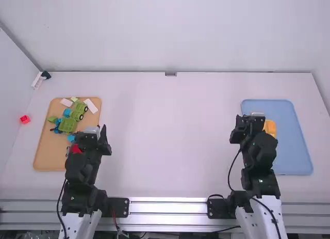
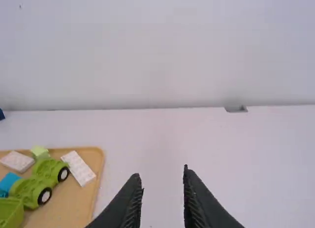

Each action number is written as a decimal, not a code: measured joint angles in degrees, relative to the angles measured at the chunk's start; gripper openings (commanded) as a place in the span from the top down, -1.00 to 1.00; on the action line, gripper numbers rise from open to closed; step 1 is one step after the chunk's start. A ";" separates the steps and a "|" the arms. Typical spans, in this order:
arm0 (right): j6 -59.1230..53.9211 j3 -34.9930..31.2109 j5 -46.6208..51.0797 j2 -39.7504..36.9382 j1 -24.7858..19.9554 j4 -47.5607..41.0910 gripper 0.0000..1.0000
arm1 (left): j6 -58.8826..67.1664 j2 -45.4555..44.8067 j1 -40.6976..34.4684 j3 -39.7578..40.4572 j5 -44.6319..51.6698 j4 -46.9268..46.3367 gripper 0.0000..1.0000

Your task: Assemble lego blocks to make yellow taxi

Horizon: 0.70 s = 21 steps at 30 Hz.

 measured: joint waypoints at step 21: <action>0.20 -21.07 -0.13 -21.16 0.00 0.02 1.00 | 0.00 -9.38 0.00 -9.81 -0.02 0.35 1.00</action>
